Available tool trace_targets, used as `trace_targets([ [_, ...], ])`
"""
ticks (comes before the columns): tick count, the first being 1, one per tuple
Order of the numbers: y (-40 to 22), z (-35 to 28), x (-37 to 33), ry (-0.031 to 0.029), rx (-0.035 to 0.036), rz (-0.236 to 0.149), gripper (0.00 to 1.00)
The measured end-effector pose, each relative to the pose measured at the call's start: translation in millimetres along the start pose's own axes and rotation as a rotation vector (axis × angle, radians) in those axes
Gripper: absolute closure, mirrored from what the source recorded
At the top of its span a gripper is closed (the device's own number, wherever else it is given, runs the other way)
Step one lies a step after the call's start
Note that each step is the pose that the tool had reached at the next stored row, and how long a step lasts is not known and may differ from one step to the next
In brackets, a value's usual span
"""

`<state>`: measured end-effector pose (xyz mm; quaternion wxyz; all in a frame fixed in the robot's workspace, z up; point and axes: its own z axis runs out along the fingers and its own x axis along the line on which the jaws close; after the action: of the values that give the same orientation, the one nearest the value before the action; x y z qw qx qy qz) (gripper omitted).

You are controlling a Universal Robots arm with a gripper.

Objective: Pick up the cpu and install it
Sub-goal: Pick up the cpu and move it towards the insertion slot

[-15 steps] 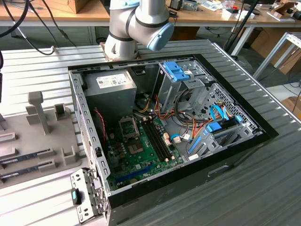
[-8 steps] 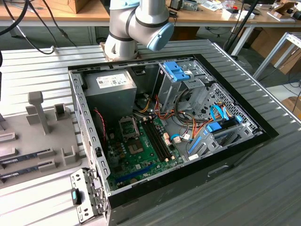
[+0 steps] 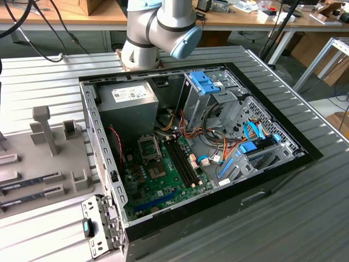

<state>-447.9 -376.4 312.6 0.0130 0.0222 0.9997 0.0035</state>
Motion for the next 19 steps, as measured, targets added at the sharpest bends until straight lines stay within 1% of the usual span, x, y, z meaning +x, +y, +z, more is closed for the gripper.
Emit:
trace_targets([
  [6,0.0,-2.0,-0.1,0.0002,-0.0037,0.000,0.53],
  [12,0.1,-5.8,-0.3,0.0004,-0.0082,0.000,0.53],
  [19,0.1,-9.4,-0.4,0.0005,-0.0109,0.000,0.53],
])
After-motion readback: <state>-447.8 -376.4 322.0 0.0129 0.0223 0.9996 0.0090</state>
